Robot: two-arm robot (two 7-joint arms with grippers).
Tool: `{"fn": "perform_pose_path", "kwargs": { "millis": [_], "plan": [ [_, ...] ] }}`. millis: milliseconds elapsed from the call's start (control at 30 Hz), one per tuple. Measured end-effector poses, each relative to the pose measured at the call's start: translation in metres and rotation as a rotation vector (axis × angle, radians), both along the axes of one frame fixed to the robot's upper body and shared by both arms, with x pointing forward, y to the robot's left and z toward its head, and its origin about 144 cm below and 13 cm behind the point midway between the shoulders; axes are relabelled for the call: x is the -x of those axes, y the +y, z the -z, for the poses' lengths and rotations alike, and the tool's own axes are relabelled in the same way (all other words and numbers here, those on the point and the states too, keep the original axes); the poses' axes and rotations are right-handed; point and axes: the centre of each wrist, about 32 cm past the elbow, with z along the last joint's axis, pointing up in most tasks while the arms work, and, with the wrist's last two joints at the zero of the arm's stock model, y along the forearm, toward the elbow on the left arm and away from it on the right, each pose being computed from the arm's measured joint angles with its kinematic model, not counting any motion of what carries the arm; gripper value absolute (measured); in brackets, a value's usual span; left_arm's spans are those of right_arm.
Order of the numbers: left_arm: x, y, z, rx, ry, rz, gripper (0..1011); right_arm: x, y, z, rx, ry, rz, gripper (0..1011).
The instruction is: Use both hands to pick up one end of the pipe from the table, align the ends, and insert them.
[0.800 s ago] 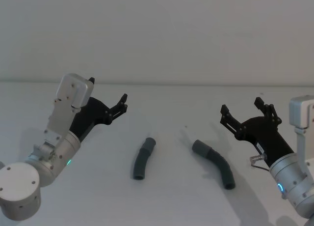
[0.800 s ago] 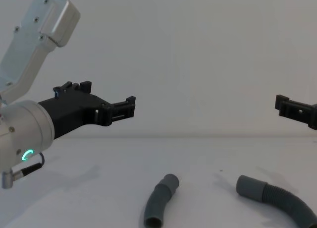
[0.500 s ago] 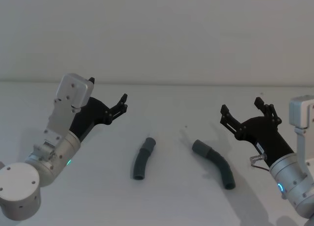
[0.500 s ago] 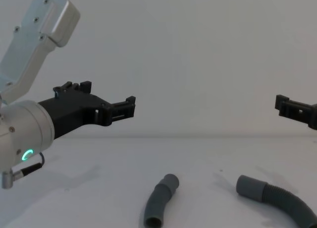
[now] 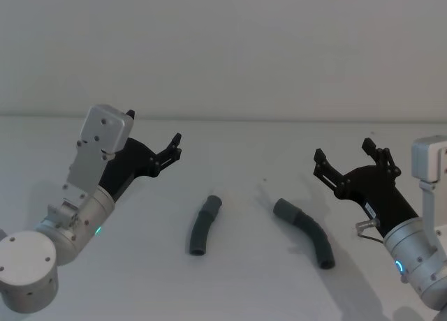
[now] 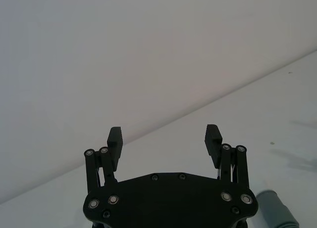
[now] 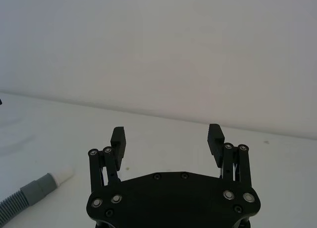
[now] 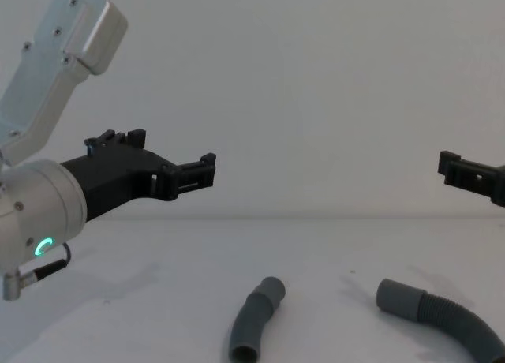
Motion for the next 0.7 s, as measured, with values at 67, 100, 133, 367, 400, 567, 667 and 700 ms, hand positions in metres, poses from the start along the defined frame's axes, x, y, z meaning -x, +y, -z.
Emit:
{"fn": "perform_pose_path", "kwargs": {
  "millis": [67,100,133,367,400,567,667,700],
  "plan": [
    [0.0000,0.0000,0.0000,0.000,0.000,0.000,1001,0.0000,0.0000,0.0000,0.000,0.000,0.000,1005],
    [0.0000,0.0000,0.0000,0.000,0.000,0.000,1001,0.0000,0.0000,0.0000,0.000,0.000,0.000,1006],
    [0.0000,0.0000,0.0000,0.000,0.000,0.000,1001,0.0000,0.0000,0.0000,0.000,0.000,0.000,1006],
    [0.0000,0.0000,0.0000,0.000,0.000,0.000,1001,0.0000,0.0000,0.0000,0.000,0.000,0.000,1006],
    [0.0000,0.0000,0.0000,0.000,0.000,0.000,1001,0.0000,0.0000,0.0000,0.000,0.000,0.000,1006],
    [0.0000,0.0000,0.0000,0.000,0.000,0.000,1001,0.0000,0.0000,0.0000,0.000,0.000,0.000,1006],
    [0.0000,0.0000,0.0000,0.000,0.000,0.000,1001,0.0000,0.0000,0.0000,0.000,0.000,0.000,1006],
    [0.0000,0.0000,0.0000,0.000,0.000,0.000,1001,0.0000,0.0000,0.0000,0.000,0.000,0.000,1006]
  ]
}}
